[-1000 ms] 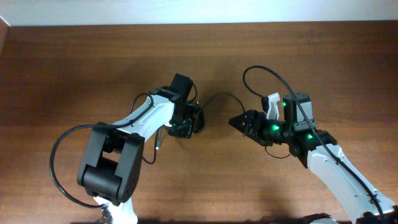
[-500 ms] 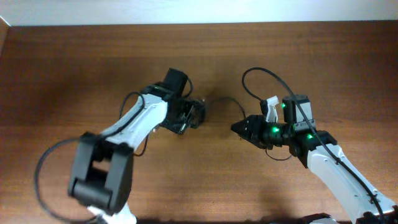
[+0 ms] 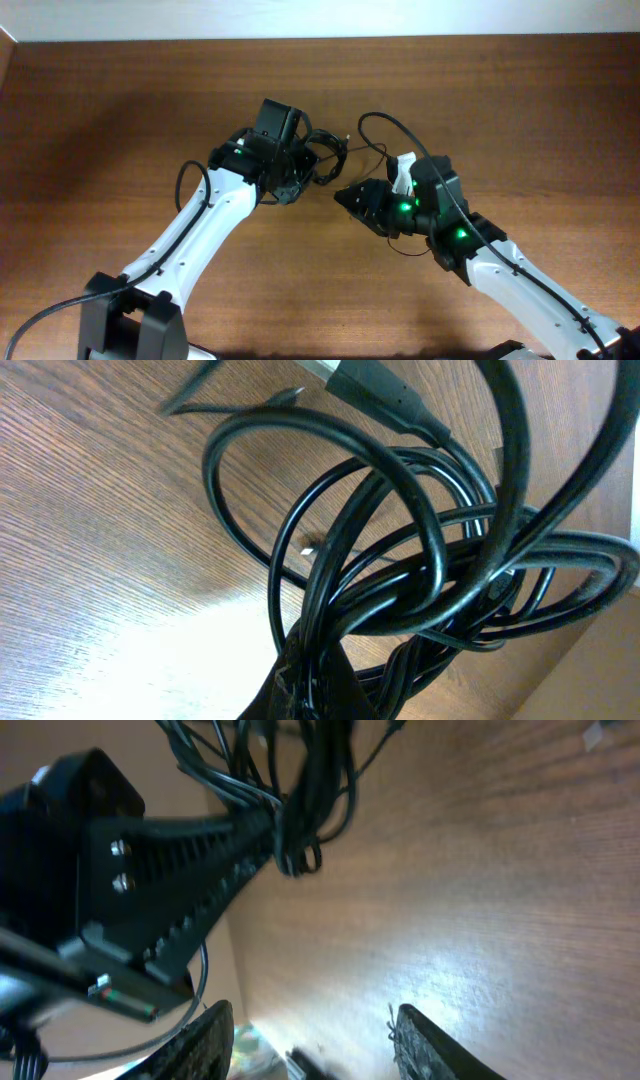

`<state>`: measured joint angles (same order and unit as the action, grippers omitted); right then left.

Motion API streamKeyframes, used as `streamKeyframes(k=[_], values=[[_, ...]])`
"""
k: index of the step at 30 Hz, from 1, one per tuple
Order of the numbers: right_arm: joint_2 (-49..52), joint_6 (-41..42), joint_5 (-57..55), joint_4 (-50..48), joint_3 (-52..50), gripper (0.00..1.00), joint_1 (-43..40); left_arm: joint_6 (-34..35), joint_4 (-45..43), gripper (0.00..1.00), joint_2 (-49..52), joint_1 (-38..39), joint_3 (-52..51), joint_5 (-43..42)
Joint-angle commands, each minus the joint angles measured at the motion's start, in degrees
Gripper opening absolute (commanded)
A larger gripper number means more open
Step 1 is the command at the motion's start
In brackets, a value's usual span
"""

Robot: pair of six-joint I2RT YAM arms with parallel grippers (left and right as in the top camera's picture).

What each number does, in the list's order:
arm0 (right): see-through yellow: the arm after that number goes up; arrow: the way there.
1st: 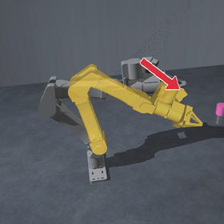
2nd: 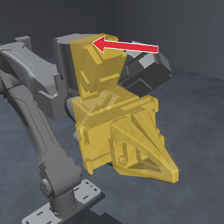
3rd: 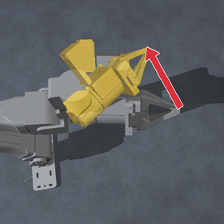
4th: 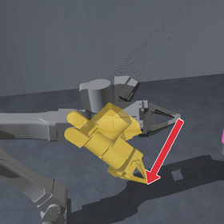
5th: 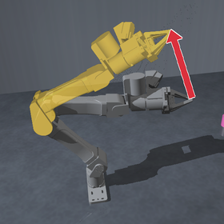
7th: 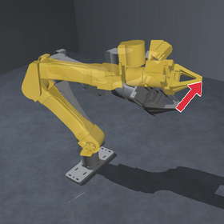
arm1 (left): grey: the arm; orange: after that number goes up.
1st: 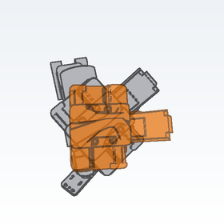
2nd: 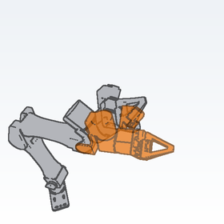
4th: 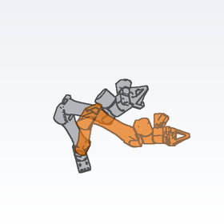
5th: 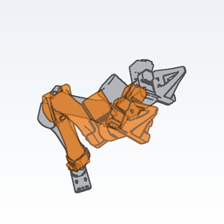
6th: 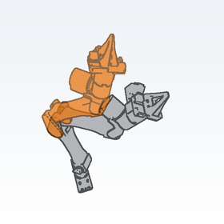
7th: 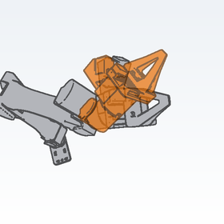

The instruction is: Untangle cables

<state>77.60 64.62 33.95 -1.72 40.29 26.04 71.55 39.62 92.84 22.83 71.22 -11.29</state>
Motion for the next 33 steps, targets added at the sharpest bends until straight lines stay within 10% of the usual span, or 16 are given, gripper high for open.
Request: streamKeyframes(k=[1, 11, 17, 30, 33], values=[[-0.3, 4.1, -9.9, -1.5, 0.1, 0.52, 1.4, -1.2, -0.2, 0.0, -1.2, 1.5, 1.1, 0.6], [0.5, 10.3, -13.1, -2.7, 0.1, 0.42, 1.4, -1.4, -0.2, 0.0, -1.2, 4.5, 1.1, 0.0], [6.2, 12.7, -10.4, -3.0, 0.1, 0.04, 2.8, -1.4, -1.6, 0.0, -1.2, 5.5, 1.1, 0.2], [6.4, -1.0, -8.9, 8.6, 0.1, 0.05, -4.0, -4.8, -3.4, 0.0, -1.2, -0.7, 1.1, -6.7], [6.4, -5.2, -1.3, 4.3, 0.1, 0.24, -4.8, -10.4, -3.6, 0.0, -1.2, -0.9, 1.1, -6.9]])
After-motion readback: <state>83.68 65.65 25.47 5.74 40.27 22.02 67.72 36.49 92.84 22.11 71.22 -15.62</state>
